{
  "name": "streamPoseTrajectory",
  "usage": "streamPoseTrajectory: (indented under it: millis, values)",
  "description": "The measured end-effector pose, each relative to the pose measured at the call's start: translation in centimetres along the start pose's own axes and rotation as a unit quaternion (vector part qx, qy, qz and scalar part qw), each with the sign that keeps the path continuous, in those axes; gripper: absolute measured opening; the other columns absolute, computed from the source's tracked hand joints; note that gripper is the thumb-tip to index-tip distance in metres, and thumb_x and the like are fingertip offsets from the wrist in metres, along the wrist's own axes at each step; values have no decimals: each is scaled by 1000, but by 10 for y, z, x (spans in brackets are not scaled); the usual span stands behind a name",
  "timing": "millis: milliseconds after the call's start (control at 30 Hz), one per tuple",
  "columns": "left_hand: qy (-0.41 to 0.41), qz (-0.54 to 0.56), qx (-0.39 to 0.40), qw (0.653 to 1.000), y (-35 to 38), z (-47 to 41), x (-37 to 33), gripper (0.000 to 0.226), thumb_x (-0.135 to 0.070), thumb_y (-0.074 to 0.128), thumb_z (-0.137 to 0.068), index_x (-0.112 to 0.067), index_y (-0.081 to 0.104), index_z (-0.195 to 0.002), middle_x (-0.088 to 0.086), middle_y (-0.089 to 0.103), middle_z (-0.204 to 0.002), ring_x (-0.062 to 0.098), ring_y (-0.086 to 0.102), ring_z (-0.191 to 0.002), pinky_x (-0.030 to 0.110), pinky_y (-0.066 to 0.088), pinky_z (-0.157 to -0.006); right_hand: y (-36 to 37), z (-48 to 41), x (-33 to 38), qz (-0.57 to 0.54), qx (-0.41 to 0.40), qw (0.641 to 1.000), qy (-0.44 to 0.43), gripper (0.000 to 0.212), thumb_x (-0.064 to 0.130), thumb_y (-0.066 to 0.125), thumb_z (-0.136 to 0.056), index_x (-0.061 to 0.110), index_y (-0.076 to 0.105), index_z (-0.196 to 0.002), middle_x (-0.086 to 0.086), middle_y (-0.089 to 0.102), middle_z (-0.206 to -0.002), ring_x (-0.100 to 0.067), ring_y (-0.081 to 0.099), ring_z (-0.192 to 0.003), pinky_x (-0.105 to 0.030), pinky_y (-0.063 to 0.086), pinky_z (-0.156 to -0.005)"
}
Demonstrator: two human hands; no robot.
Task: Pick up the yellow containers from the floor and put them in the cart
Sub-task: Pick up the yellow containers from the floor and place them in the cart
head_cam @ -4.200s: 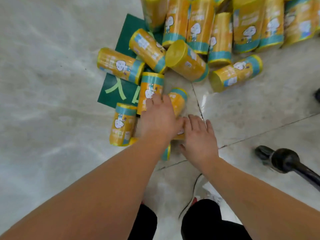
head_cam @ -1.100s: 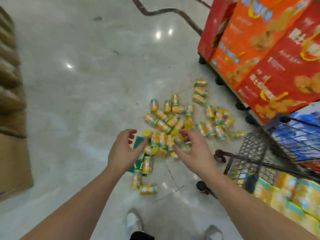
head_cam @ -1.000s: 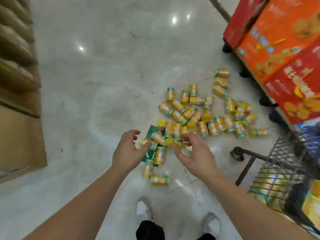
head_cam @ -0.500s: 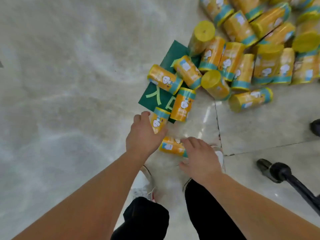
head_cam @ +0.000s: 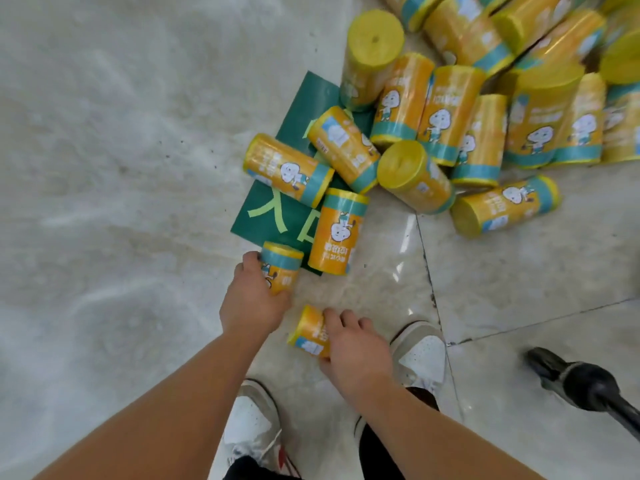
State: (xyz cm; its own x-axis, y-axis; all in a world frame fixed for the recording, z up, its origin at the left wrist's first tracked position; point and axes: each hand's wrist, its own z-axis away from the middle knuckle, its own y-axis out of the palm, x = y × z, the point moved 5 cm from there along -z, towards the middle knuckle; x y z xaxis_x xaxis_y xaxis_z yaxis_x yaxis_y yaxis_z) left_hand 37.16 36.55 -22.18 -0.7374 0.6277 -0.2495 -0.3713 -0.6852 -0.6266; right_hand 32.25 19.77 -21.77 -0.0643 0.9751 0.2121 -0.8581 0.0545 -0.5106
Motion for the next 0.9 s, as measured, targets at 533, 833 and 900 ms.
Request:
streamPoseTrajectory:
  millis: [533, 833, 900]
  values:
    - [185, 214, -26, 959, -316, 325, -228, 64, -40, 77, -56, -36, 49, -113, -20, 64, -95, 9, 67, -87, 47, 56, -80, -349, 351, 14, -406, -365, 836, 52, 73, 64, 70, -62, 45, 41, -126, 23, 60, -110, -6, 61, -100, -39, 55, -82]
    - [389, 237, 12, 890, -344, 545, -419, 56, -21, 84, -69, -30, 50, -112, -17, 62, -91, -1, 63, -74, 20, 49, -63, -457, 581, -88, -497, -532, 684, 51, 60, 58, 77, -60, 55, 45, -111, 24, 66, -101, 5, 65, -88, -38, 57, -82]
    - [414, 224, 28, 882, -316, 586, -453, 53, -18, 82, -72, -29, 49, -112, -18, 61, -90, -3, 61, -73, 20, 48, -63, -456, 620, -128, -511, -546, 661, 59, 62, 54, 78, -61, 48, 48, -115, 24, 67, -101, 7, 65, -87, -37, 57, -83]
